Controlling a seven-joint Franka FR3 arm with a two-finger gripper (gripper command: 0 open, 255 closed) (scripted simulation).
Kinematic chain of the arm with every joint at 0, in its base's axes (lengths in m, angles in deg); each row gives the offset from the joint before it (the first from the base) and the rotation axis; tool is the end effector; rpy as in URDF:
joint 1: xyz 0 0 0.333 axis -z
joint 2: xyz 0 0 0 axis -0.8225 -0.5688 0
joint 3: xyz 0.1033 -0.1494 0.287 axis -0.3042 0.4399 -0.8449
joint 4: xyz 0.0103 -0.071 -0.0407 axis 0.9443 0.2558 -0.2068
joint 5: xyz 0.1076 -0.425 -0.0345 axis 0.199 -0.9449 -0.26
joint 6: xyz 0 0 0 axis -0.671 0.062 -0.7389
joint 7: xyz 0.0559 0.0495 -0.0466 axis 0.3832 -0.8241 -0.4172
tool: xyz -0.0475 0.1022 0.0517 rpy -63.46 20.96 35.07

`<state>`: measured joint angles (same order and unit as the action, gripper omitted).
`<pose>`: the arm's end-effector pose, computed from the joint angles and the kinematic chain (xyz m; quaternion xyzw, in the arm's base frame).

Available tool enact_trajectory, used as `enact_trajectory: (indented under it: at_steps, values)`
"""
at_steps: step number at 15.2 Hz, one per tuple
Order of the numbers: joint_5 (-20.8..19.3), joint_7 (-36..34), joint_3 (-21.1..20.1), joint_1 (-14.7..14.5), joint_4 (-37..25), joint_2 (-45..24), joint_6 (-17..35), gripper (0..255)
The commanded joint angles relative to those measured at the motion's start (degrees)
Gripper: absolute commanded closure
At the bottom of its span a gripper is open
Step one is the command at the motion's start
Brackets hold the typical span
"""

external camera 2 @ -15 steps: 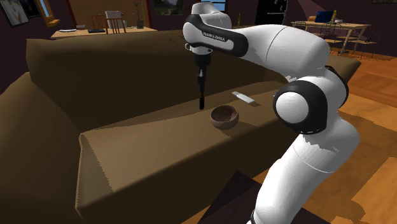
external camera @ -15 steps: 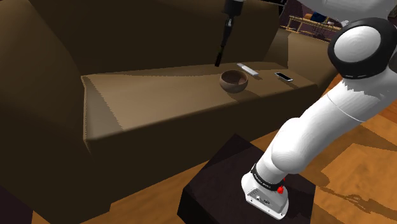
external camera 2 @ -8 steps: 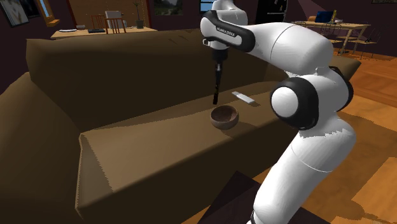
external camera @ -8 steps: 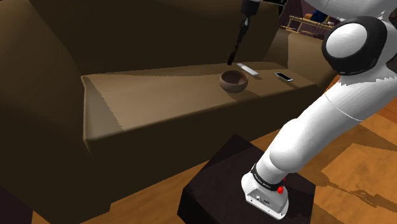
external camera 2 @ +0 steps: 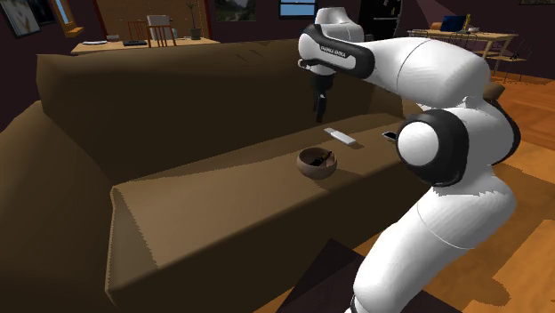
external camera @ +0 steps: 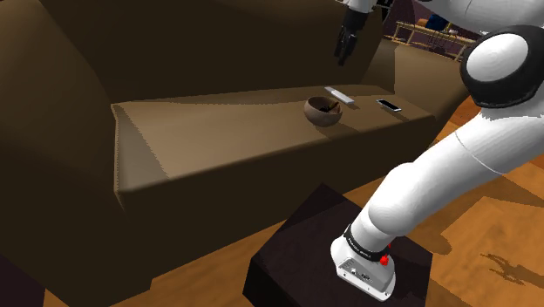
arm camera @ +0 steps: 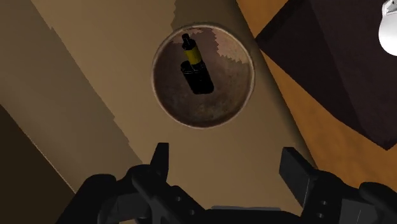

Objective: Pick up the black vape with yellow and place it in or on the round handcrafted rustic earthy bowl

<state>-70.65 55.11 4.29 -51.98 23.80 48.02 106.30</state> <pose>0.4227 -0.3101 0.6852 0.9461 0.3197 0.0250 0.0454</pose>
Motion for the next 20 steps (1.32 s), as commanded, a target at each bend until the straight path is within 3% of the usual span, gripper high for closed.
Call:
enact_trajectory:
  at_steps: [1,6,10,11,20]
  values:
    - [-1.6,5.0,0.5,0.0,8.9,4.9,7.7,0]
    - [-4.1,20.6,5.8,-0.8,25.8,13.5,25.1,0]
    - [-4.2,35.8,14.0,-3.8,34.5,16.2,38.0,0]
    - [-4.1,38.5,15.7,-4.6,35.5,16.4,39.9,0]
    - [-2.6,39.7,19.0,-7.3,37.5,12.2,46.2,0]
